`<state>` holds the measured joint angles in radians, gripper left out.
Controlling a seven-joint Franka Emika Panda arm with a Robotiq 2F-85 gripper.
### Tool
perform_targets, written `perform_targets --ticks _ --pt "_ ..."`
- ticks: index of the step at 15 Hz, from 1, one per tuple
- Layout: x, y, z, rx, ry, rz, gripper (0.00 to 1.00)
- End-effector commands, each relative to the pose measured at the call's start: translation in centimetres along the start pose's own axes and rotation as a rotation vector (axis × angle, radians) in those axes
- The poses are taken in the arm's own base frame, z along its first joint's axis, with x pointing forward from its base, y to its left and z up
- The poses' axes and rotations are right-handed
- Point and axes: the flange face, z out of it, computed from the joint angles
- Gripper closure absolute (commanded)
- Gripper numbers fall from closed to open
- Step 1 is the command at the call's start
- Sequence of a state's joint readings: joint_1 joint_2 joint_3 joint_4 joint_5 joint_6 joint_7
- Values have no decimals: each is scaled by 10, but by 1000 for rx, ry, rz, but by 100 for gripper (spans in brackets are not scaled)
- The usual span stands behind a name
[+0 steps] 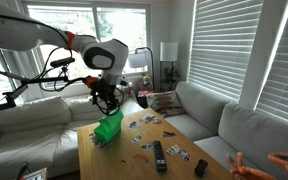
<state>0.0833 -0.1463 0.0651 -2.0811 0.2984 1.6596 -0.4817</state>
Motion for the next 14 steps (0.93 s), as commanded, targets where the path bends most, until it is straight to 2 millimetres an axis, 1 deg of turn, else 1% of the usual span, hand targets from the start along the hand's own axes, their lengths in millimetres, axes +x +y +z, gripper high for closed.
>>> perform_targets --ticks 1,10,14 --pt "-2 -8 9 -36 -15 14 0" --pt "5 -17 25 -47 -46 12 0" --pt "9 -16 35 -17 -79 18 0"
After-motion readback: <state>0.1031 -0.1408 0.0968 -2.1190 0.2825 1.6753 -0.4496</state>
